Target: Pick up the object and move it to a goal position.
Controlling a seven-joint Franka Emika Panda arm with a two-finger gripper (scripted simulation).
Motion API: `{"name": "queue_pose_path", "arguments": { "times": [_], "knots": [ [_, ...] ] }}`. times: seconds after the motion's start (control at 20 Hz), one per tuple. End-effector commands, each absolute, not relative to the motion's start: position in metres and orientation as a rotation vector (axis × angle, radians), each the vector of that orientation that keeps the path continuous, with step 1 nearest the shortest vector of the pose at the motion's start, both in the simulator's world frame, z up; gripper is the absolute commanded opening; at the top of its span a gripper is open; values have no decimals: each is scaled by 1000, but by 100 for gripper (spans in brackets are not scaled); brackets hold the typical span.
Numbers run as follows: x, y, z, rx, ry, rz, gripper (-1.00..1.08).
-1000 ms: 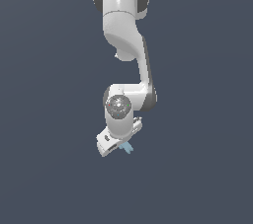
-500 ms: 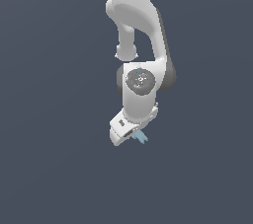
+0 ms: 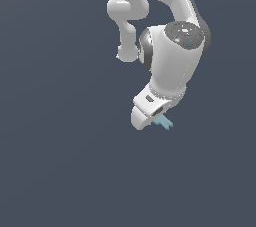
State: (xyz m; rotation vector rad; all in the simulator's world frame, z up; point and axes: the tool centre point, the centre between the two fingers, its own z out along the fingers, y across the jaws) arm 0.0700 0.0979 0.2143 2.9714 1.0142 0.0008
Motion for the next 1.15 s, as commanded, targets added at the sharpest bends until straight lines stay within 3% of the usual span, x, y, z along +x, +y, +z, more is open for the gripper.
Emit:
{"name": "queue_pose_path", "arguments": {
  "times": [0.0,0.55,1.1],
  "knots": [
    [65,114,239,2971,1014,0,-100],
    [53,174,329,2973,1013,0,-100],
    [52,191,355,2974,1013,0,-100]
  ]
}}
